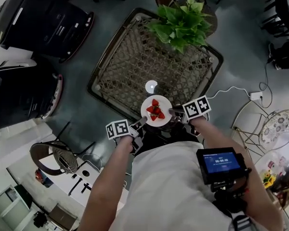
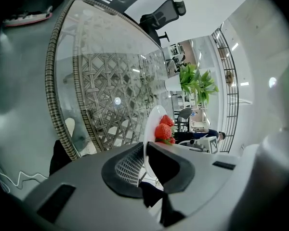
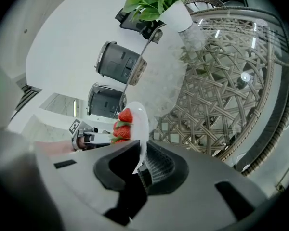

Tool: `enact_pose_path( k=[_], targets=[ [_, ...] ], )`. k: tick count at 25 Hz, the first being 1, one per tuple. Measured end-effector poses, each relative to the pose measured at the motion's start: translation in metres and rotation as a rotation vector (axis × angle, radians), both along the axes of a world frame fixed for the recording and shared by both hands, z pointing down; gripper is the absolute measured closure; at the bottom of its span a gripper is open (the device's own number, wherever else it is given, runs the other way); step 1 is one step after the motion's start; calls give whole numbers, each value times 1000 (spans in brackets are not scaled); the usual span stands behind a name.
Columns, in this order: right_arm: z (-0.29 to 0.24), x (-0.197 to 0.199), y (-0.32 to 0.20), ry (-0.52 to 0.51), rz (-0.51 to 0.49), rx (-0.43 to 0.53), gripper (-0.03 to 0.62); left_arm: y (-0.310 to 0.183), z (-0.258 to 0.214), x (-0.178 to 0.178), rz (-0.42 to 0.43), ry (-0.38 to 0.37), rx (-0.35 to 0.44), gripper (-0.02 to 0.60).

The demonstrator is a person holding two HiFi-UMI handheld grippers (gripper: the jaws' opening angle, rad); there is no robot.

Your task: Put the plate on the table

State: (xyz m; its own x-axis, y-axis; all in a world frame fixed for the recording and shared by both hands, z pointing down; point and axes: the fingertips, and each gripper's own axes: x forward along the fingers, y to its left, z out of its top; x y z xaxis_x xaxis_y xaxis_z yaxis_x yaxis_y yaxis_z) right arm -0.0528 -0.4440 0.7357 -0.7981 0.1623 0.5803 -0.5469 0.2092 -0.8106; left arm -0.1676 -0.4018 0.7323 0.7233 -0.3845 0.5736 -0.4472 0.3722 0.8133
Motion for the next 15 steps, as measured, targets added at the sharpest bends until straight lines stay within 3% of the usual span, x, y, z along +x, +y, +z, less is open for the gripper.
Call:
enact_pose_path(
  k=[15],
  targets=[
    [32,9,-38,38,53,44,559,-42,33,6,58,-54,3,565]
  ],
)
